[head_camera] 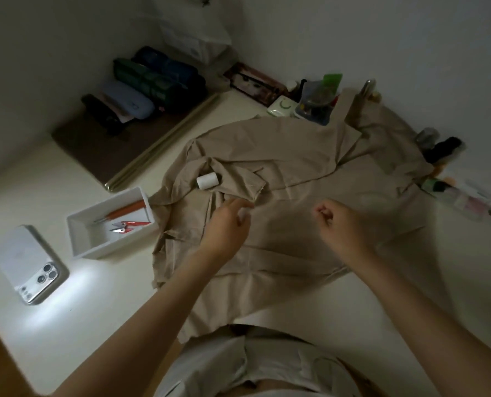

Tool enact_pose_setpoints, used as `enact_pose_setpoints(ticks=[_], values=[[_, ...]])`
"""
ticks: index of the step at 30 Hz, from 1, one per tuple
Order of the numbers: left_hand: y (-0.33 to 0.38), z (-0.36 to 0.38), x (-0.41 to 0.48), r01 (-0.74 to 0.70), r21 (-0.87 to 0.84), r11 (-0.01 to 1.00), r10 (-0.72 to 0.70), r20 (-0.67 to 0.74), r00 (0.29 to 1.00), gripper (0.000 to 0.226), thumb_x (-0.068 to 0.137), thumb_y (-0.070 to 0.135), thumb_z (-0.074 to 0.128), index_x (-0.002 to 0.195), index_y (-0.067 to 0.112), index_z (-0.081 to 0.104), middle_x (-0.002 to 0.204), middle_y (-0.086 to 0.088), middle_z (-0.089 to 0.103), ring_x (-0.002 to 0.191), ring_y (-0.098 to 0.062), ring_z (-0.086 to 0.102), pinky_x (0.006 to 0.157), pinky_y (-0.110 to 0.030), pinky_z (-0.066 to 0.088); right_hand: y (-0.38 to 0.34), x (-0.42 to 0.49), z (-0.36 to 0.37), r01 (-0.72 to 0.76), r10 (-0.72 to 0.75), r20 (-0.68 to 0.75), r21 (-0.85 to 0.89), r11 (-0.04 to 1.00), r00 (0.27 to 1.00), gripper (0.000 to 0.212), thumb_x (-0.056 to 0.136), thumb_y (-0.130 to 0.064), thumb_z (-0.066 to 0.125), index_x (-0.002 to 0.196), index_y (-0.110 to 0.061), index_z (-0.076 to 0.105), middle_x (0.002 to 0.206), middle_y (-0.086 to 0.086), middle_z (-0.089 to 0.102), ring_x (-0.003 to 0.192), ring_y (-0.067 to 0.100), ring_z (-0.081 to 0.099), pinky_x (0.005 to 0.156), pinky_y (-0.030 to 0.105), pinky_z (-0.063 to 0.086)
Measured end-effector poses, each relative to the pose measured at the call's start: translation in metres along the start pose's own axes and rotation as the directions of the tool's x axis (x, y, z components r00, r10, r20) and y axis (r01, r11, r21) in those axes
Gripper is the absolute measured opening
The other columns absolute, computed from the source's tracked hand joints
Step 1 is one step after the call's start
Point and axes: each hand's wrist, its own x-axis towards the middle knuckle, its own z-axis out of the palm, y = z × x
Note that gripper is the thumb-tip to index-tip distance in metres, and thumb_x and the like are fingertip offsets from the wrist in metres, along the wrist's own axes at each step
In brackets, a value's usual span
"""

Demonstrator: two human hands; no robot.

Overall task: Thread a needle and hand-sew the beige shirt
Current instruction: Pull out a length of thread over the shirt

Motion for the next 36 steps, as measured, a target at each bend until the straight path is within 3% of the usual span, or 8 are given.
enact_pose_setpoints(ticks=[3,6,10,13,17,25,31,36], values=[[0.02,0.021,0.007,0.089,-0.131,0.987,-0.072,0.13,0.989,0.031,0.091,0.021,0.062,0.122,0.018,0.06,0.099,0.01,0.06,0.065,-0.002,0.056,0.06,-0.005,0.041,-0.007,0.003,-0.003,0.058,-0.058,-0.011,-0.005,0.998,0.998,0.008,0.089,-0.015,0.06,0.082,-0.012,0.063,0.069,-0.003,0.053,0.071,0.023,0.057,0.063,0.036,0.048],[0.033,0.035,0.013,0.148,-0.335,0.93,-0.077,0.217,0.973,0.038,0.09,0.021,0.063,0.127,0.013,0.056,0.118,0.007,0.06,0.067,-0.008,0.063,0.059,-0.012,0.047,-0.014,0.005,-0.008,0.106,-0.106,0.004,-0.001,0.994,0.994,0.008,0.09,-0.016,0.059,0.084,-0.012,0.063,0.071,-0.003,0.053,0.07,0.018,0.055,0.061,0.03,0.044],[0.04,0.037,0.019,0.161,-0.449,0.879,-0.084,0.186,0.979,0.013,0.092,0.01,0.06,0.103,0.008,0.066,0.079,0.001,0.065,0.055,-0.002,0.059,0.054,-0.016,0.048,-0.018,0.006,-0.011,0.172,-0.172,-0.006,-0.021,0.985,0.985,0.007,0.088,-0.014,0.06,0.082,-0.013,0.063,0.068,-0.005,0.051,0.067,0.014,0.05,0.059,0.026,0.036],[0.034,0.03,0.019,0.157,-0.414,0.896,-0.099,0.158,0.982,0.012,0.093,0.007,0.057,0.086,0.012,0.066,0.068,0.003,0.062,0.051,0.001,0.056,0.054,-0.014,0.047,-0.014,0.009,-0.012,0.17,-0.171,-0.024,-0.051,0.984,0.985,0.006,0.087,-0.012,0.062,0.081,-0.012,0.063,0.07,-0.002,0.054,0.068,0.016,0.051,0.058,0.028,0.041],[0.015,0.019,0.015,0.164,-0.348,0.923,-0.131,0.116,0.985,0.013,0.093,0.007,0.057,0.084,0.011,0.067,0.067,0.003,0.062,0.05,0.003,0.056,0.053,-0.011,0.044,-0.001,0.018,-0.014,0.149,-0.155,-0.081,-0.083,0.985,0.984,0.009,0.082,-0.005,0.063,0.077,-0.012,0.063,0.067,-0.002,0.052,0.068,0.025,0.056,0.059,0.033,0.046],[-0.014,0.009,0.012,0.177,-0.168,0.97,-0.161,0.105,0.981,0.016,0.091,0.006,0.059,0.079,0.014,0.066,0.068,0.004,0.061,0.053,-0.003,0.055,0.055,-0.009,0.044,0.029,0.024,-0.023,0.048,-0.066,-0.157,-0.119,0.992,0.985,0.009,0.081,-0.004,0.063,0.072,-0.006,0.06,0.067,0.016,0.061,0.067,0.038,0.059,0.061,0.047,0.05],[-0.024,0.006,0.011,0.211,-0.044,0.976,-0.206,0.095,0.974,0.017,0.09,-0.001,0.053,0.081,0.006,0.066,0.069,0.004,0.058,0.062,-0.008,0.053,0.056,-0.01,0.04,0.032,0.006,-0.029,0.012,-0.037,-0.164,-0.152,0.988,0.986,0.007,0.082,-0.004,0.061,0.076,-0.003,0.063,0.072,0.018,0.064,0.071,0.037,0.06,0.062,0.043,0.05],[-0.037,0.002,0.017,0.268,-0.019,0.963,-0.267,0.016,0.963,0.014,0.092,0.005,0.055,0.082,0.003,0.066,0.074,-0.007,0.062,0.073,-0.022,0.059,0.063,-0.026,0.044,0.041,-0.006,-0.033,-0.063,0.033,-0.152,-0.197,0.978,0.988,0.01,0.086,-0.007,0.057,0.078,-0.002,0.061,0.077,0.018,0.065,0.073,0.035,0.06,0.057,0.034,0.039]])
